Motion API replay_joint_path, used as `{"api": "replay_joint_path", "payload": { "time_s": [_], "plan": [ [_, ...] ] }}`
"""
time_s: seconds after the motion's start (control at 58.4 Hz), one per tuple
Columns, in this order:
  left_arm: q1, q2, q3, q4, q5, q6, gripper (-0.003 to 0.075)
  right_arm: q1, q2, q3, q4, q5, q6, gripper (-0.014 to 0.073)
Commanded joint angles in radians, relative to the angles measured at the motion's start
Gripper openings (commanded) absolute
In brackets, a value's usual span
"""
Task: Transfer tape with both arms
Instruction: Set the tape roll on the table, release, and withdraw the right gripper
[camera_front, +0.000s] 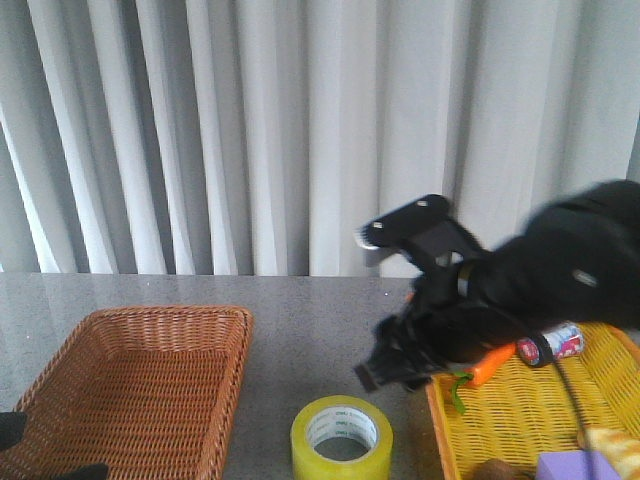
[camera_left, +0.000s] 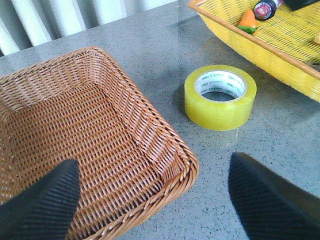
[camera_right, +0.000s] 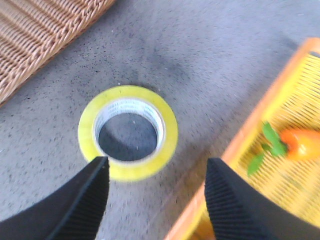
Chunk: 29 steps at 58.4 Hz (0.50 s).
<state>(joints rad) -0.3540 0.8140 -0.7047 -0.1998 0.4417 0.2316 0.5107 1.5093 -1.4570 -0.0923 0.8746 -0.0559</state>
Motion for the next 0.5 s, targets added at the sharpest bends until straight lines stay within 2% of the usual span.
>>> {"api": "replay_joint_path", "payload": {
  "time_s": [0.0, 0.12, 0.274, 0.48],
  "plan": [
    [-0.007, -0.002, -0.034, -0.016, -0.067, -0.003, 0.0575, -0.007, -0.166, 0.126, -0.050, -0.147, 0.064, 0.0394],
    [-0.007, -0.002, -0.034, -0.016, -0.067, -0.003, 0.0575, -0.007, -0.323, 0.303, -0.089, -0.217, 0.155, 0.0375],
    [-0.007, -0.002, -0.033, -0.016, -0.065, -0.003, 0.0575, -0.006, -0.492, 0.484, -0.091, -0.232, 0.222, 0.0354],
    [-0.007, -0.002, -0.033, -0.019, -0.086, -0.008, 0.0575, -0.006, -0.648, 0.651, -0.087, -0.230, 0.229, 0.0335]
  ]
}}
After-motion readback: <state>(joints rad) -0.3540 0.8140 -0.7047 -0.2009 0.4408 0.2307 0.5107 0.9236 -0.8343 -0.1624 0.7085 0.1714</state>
